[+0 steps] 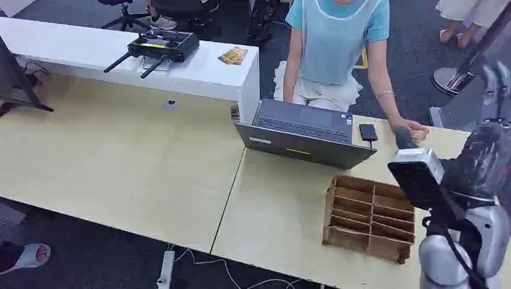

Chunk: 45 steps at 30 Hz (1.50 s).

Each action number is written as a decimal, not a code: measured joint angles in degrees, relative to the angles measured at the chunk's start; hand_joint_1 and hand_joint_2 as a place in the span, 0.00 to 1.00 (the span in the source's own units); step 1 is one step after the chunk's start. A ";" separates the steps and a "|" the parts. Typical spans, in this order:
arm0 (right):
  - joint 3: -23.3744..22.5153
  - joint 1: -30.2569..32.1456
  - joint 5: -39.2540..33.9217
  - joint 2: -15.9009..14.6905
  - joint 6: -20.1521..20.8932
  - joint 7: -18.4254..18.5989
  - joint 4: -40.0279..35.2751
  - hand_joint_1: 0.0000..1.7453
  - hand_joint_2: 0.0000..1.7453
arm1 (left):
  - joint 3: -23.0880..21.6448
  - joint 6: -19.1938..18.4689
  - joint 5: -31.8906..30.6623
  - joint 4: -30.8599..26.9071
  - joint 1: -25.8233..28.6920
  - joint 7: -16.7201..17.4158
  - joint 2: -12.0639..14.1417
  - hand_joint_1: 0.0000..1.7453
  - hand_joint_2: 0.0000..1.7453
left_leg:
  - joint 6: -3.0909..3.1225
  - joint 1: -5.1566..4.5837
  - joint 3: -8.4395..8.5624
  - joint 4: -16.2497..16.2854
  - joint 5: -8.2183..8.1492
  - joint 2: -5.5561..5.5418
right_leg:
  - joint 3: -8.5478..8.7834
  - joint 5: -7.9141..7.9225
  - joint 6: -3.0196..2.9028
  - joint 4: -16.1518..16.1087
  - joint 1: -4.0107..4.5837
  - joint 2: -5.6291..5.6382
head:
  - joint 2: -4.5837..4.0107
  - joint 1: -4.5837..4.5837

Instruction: Pass the card to the sensor for recognition and then transmit it.

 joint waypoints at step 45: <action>1.07 -38.30 29.76 -0.52 2.62 11.17 56.00 0.00 1.00 | -4.48 -1.99 -5.05 0.00 -0.23 0.48 0.52 0.00 0.00 | 0.02 0.00 -0.02 0.05 0.03 -0.10 | 0.02 0.02 0.02 -0.02 0.01 -0.08 | 0.02 0.04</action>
